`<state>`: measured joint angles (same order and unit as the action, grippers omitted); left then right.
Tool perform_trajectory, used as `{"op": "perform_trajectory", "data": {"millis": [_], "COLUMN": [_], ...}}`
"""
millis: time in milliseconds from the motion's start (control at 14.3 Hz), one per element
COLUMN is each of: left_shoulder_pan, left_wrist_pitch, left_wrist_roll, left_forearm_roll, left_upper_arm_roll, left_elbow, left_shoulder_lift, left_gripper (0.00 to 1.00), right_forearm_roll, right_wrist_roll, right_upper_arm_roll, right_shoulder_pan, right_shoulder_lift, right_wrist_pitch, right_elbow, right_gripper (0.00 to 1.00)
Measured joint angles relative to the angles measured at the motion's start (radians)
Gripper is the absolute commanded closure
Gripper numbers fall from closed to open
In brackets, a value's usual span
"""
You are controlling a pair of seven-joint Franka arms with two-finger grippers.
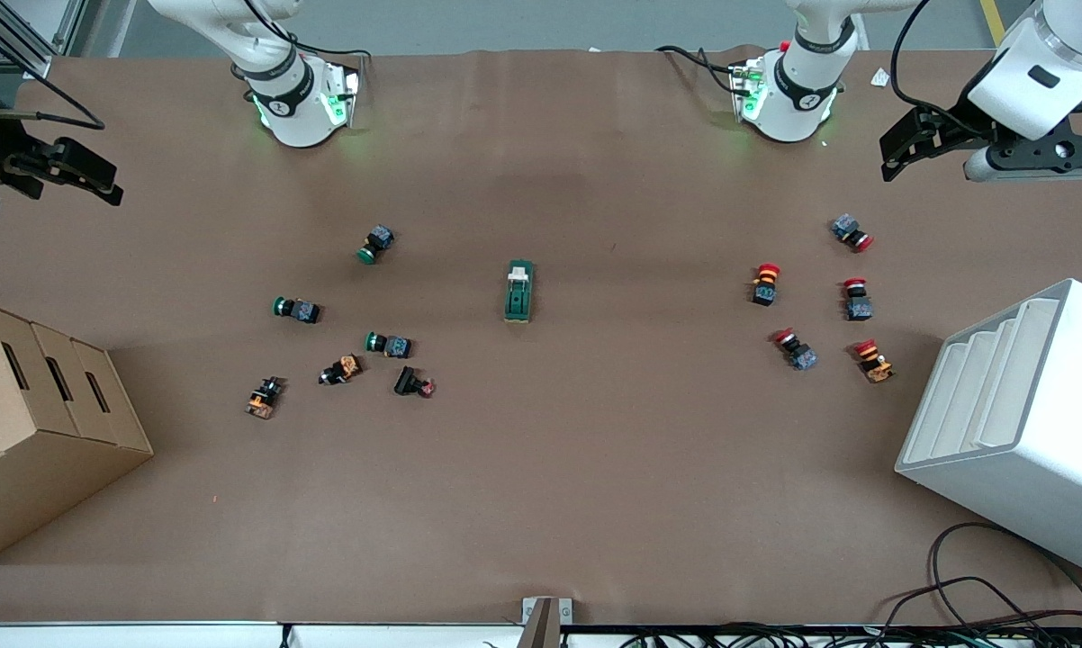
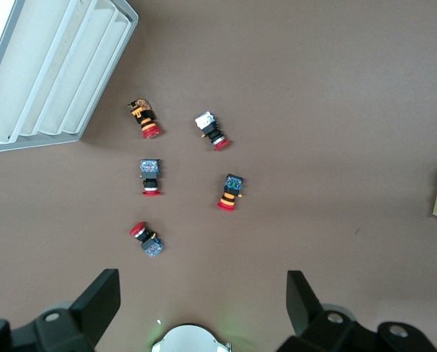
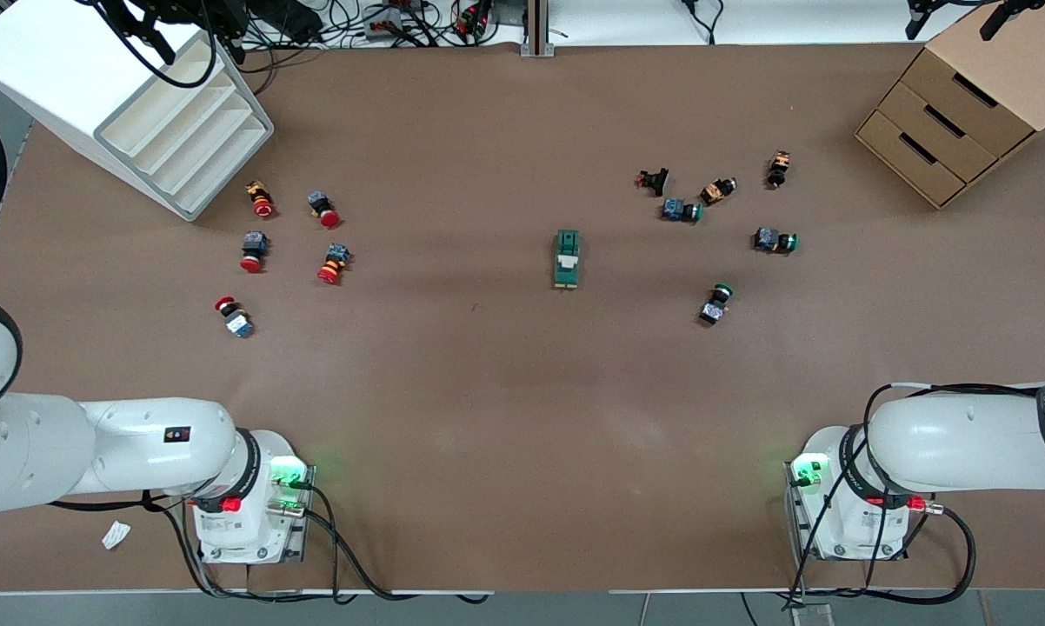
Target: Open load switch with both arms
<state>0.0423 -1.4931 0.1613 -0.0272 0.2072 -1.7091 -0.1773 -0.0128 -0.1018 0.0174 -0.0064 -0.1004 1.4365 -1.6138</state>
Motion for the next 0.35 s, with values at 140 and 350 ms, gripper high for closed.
{"op": "perform_trajectory", "data": {"millis": [140,350], "left_shoulder_pan": [0.000,0.000], "left_wrist_pitch": [0.000,0.000], "left_wrist_roll": [0.000,-0.002], "left_forearm_roll": [0.000,0.000], "left_upper_arm_roll": [0.000,0.000], "left_elbow": [0.000,0.000], "left_shoulder_lift": [-0.001,-0.001], "left_gripper": [0.00,0.00], "right_forearm_roll": [0.015,0.022], "right_wrist_roll": [0.000,0.000], "right_upper_arm_roll": [0.000,0.000], "right_shoulder_pan": [0.000,0.000], "right_shoulder_lift": [0.000,0.000], "right_wrist_pitch": [0.003,0.010], "right_elbow": [-0.002,-0.003], "right_gripper": [0.00,0.00]}}
